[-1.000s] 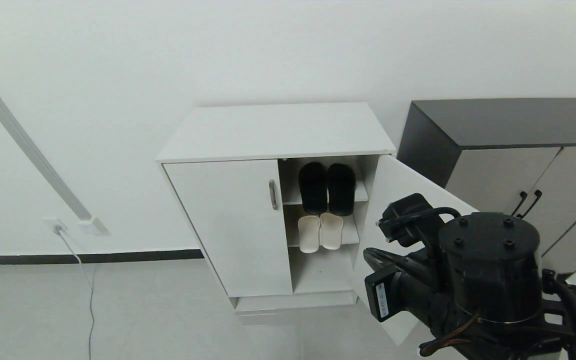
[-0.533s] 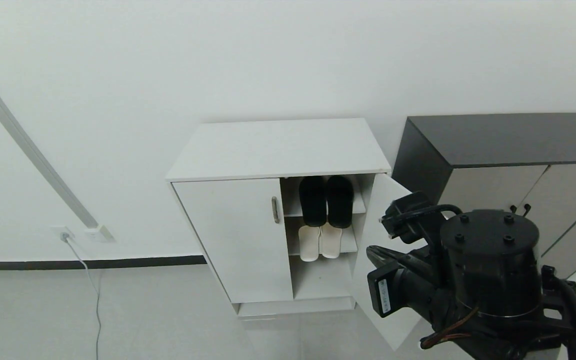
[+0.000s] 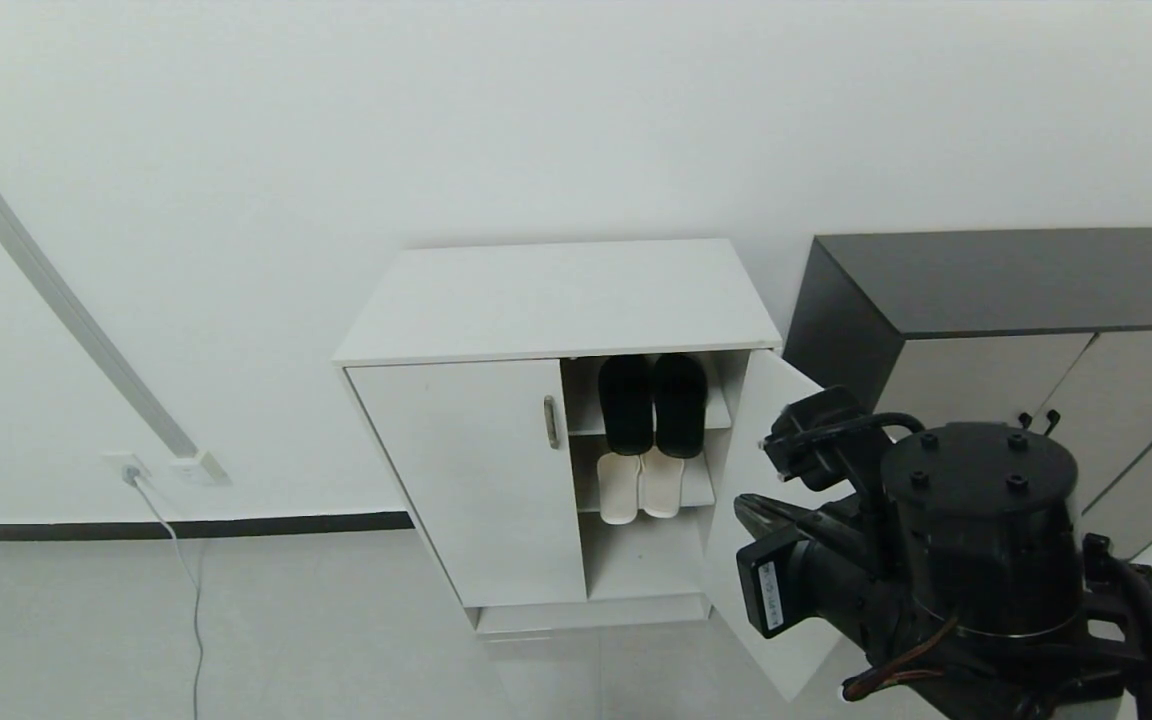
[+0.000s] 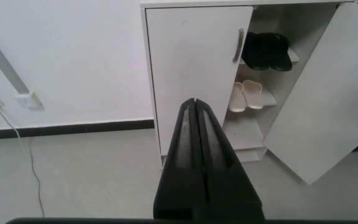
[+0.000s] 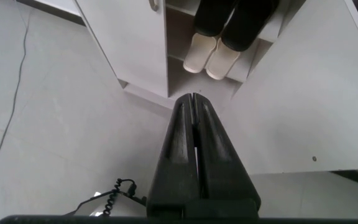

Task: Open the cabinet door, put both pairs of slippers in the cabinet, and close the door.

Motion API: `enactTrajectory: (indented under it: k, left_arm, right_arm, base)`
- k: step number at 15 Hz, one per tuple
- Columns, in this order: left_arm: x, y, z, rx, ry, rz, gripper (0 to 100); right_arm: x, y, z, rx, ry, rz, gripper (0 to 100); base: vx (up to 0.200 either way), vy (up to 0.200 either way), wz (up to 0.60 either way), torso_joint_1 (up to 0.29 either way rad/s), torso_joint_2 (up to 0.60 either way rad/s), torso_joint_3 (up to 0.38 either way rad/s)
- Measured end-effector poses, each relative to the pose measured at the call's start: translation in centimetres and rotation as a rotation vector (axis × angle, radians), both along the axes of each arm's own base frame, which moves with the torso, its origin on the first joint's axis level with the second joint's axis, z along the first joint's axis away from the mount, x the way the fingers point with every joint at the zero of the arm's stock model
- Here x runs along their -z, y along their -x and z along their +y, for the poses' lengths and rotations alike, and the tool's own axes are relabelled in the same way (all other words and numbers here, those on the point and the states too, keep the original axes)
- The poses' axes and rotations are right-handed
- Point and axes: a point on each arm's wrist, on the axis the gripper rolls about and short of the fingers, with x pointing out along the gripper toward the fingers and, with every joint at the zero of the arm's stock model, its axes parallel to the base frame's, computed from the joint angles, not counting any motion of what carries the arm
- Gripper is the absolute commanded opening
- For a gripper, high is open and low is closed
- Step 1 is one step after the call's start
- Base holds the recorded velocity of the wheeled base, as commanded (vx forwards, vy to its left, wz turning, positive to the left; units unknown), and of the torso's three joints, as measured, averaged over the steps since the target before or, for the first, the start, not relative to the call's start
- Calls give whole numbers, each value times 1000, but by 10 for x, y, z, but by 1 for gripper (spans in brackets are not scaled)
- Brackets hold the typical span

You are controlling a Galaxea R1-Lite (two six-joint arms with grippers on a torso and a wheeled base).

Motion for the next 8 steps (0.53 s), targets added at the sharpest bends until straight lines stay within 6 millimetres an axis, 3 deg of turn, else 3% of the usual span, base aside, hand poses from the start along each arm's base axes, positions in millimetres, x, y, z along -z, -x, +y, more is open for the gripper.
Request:
enactTrajectory:
  k: [3,8]
  left_arm:
    - [0,0,0,-1,2,0,0]
    - [0,0,0,-3,4,0,0]
  right_arm:
    - [0,0,-1,2,-1,1,0]
    - [1,-4,-3,-20,-12,9,0]
  base:
    - [0,0,-600,-1,-5,-1]
    - [0,0,0,0,0,0]
